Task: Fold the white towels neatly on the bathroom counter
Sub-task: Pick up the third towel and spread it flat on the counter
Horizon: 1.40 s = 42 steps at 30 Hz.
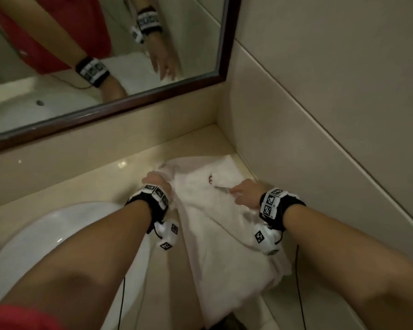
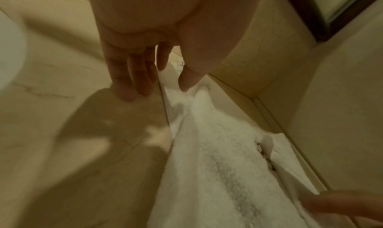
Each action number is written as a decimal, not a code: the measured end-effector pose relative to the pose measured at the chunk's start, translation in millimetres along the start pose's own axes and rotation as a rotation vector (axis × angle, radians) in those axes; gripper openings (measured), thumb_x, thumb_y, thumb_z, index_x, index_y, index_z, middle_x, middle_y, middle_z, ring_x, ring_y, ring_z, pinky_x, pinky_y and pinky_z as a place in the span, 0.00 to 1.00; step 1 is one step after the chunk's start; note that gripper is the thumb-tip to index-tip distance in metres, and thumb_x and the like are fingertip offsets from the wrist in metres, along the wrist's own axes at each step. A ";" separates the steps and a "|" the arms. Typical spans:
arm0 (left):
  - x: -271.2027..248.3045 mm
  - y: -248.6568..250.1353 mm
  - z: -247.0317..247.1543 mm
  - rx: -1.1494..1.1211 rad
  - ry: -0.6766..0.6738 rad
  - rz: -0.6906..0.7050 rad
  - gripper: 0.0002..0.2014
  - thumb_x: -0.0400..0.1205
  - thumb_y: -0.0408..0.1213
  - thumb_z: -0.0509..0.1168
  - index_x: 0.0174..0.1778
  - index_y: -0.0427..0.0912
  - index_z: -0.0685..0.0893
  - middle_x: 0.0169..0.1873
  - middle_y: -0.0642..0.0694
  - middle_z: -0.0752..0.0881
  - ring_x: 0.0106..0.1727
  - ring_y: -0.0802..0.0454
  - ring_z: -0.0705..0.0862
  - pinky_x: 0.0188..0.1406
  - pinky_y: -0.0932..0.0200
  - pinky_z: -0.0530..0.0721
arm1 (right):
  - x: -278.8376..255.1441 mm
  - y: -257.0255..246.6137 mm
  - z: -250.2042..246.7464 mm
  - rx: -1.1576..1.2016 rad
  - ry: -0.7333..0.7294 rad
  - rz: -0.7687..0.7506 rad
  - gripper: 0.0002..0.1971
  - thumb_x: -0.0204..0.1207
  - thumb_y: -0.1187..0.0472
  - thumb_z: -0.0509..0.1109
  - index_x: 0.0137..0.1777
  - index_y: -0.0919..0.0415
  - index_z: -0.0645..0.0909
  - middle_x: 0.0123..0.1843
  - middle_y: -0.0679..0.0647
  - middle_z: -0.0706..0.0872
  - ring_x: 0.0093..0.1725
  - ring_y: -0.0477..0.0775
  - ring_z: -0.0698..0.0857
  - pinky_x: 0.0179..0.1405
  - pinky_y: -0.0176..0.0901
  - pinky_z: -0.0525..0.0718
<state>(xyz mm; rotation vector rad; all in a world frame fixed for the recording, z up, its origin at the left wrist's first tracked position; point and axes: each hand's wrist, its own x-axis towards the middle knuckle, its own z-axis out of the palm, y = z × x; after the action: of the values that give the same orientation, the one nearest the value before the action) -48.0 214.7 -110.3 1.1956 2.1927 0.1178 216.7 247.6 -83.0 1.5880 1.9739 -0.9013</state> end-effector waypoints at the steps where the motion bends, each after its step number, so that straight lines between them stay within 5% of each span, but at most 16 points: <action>1: -0.1 -3.5 3.4 0.024 0.000 0.049 0.29 0.88 0.34 0.52 0.83 0.28 0.53 0.78 0.27 0.62 0.76 0.33 0.69 0.75 0.42 0.70 | 6.7 -1.7 -1.2 -0.022 0.011 -0.014 0.18 0.81 0.58 0.64 0.70 0.52 0.79 0.69 0.60 0.74 0.64 0.60 0.79 0.59 0.42 0.76; 3: 3.6 -6.8 11.2 0.033 -0.017 0.106 0.27 0.86 0.35 0.54 0.80 0.27 0.60 0.74 0.31 0.71 0.70 0.36 0.76 0.70 0.44 0.76 | 15.4 -7.2 -5.1 -0.042 0.032 -0.049 0.16 0.80 0.59 0.63 0.66 0.53 0.82 0.65 0.59 0.73 0.59 0.61 0.80 0.58 0.43 0.78; 5: 5.0 0.6 11.1 -0.051 -0.019 0.012 0.21 0.85 0.37 0.57 0.72 0.30 0.74 0.67 0.34 0.80 0.61 0.38 0.82 0.57 0.51 0.83 | 27.2 -6.4 -6.8 -0.033 0.048 -0.106 0.17 0.79 0.62 0.61 0.65 0.55 0.82 0.63 0.62 0.76 0.54 0.60 0.81 0.55 0.44 0.79; 8: 9.2 11.0 13.9 -0.204 -0.003 -0.187 0.19 0.82 0.42 0.65 0.64 0.33 0.83 0.60 0.35 0.85 0.50 0.41 0.83 0.28 0.65 0.72 | 35.2 -5.3 -11.2 -0.049 0.090 -0.127 0.18 0.78 0.63 0.61 0.67 0.59 0.81 0.64 0.62 0.77 0.57 0.61 0.82 0.54 0.43 0.78; 9: 7.4 14.0 13.4 -0.166 -0.041 -0.207 0.19 0.82 0.43 0.66 0.64 0.35 0.83 0.62 0.35 0.85 0.55 0.40 0.84 0.30 0.66 0.73 | 35.9 -4.3 -11.6 -0.070 0.102 -0.131 0.18 0.80 0.63 0.62 0.68 0.61 0.80 0.66 0.62 0.77 0.60 0.61 0.81 0.58 0.45 0.78; 11: 3.4 14.5 19.8 -0.105 -0.059 -0.066 0.22 0.81 0.46 0.64 0.70 0.42 0.80 0.69 0.39 0.79 0.68 0.40 0.79 0.56 0.59 0.82 | 36.0 -2.2 -10.4 -0.060 0.103 -0.136 0.19 0.82 0.62 0.61 0.71 0.63 0.78 0.68 0.62 0.76 0.65 0.61 0.78 0.63 0.45 0.76; 13: -7.7 13.3 21.4 -0.072 -0.052 -0.023 0.25 0.81 0.45 0.66 0.73 0.42 0.77 0.72 0.41 0.76 0.72 0.42 0.76 0.70 0.51 0.77 | 33.4 -0.9 -8.1 -0.009 0.127 -0.133 0.18 0.82 0.63 0.61 0.71 0.62 0.78 0.69 0.61 0.78 0.67 0.59 0.77 0.66 0.46 0.76; 16: -2.3 10.7 15.9 -0.378 0.009 -0.180 0.17 0.81 0.42 0.65 0.62 0.37 0.83 0.59 0.39 0.84 0.61 0.38 0.83 0.58 0.53 0.82 | 28.2 2.4 -5.9 0.192 0.231 -0.066 0.14 0.78 0.66 0.67 0.62 0.59 0.84 0.66 0.56 0.82 0.65 0.56 0.81 0.65 0.45 0.79; 18: -8.2 4.0 10.2 -0.496 0.061 -0.133 0.12 0.80 0.41 0.64 0.52 0.35 0.83 0.46 0.37 0.85 0.50 0.37 0.85 0.47 0.53 0.82 | 18.5 -0.8 -8.6 0.298 0.304 -0.039 0.08 0.76 0.66 0.69 0.52 0.56 0.85 0.58 0.53 0.85 0.59 0.54 0.83 0.58 0.43 0.80; 22: -42.3 -8.0 -21.9 -0.690 0.096 -0.024 0.12 0.76 0.43 0.62 0.44 0.35 0.78 0.45 0.32 0.81 0.49 0.34 0.84 0.44 0.35 0.89 | -16.5 -18.6 -16.8 0.421 0.430 -0.043 0.08 0.78 0.66 0.66 0.41 0.53 0.82 0.41 0.47 0.80 0.47 0.59 0.86 0.47 0.51 0.87; 26: -86.3 -19.6 -66.5 -0.703 0.170 0.053 0.09 0.81 0.40 0.59 0.46 0.36 0.75 0.42 0.36 0.78 0.46 0.36 0.82 0.38 0.36 0.89 | -58.0 -40.4 -28.2 0.524 0.561 -0.047 0.10 0.79 0.70 0.61 0.44 0.58 0.82 0.44 0.54 0.80 0.40 0.63 0.87 0.38 0.56 0.90; 30: -120.1 -33.0 -98.7 -0.635 0.299 0.146 0.15 0.84 0.38 0.57 0.58 0.30 0.78 0.43 0.38 0.78 0.43 0.43 0.77 0.40 0.56 0.73 | -87.4 -49.6 -39.0 0.586 0.739 -0.085 0.15 0.71 0.71 0.58 0.39 0.52 0.81 0.48 0.62 0.87 0.41 0.64 0.88 0.46 0.57 0.89; 36: -151.5 -53.7 -141.9 -0.705 0.467 0.175 0.10 0.82 0.34 0.58 0.47 0.32 0.82 0.39 0.39 0.81 0.42 0.42 0.78 0.39 0.58 0.68 | -118.3 -51.3 -53.2 0.594 0.870 -0.100 0.19 0.68 0.76 0.62 0.46 0.52 0.85 0.49 0.60 0.88 0.47 0.63 0.88 0.54 0.56 0.87; 42: -145.9 -70.5 -141.6 -0.821 0.510 0.064 0.14 0.81 0.36 0.58 0.54 0.29 0.81 0.43 0.37 0.82 0.46 0.40 0.81 0.46 0.52 0.75 | -113.9 -45.2 -56.5 0.572 0.873 -0.116 0.21 0.72 0.75 0.59 0.57 0.57 0.86 0.54 0.63 0.87 0.54 0.63 0.86 0.63 0.53 0.82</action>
<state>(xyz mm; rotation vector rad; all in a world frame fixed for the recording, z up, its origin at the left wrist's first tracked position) -122.5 89.1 47.8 0.7930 2.1270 1.3298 203.0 206.0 44.6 2.5319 2.5298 -0.9667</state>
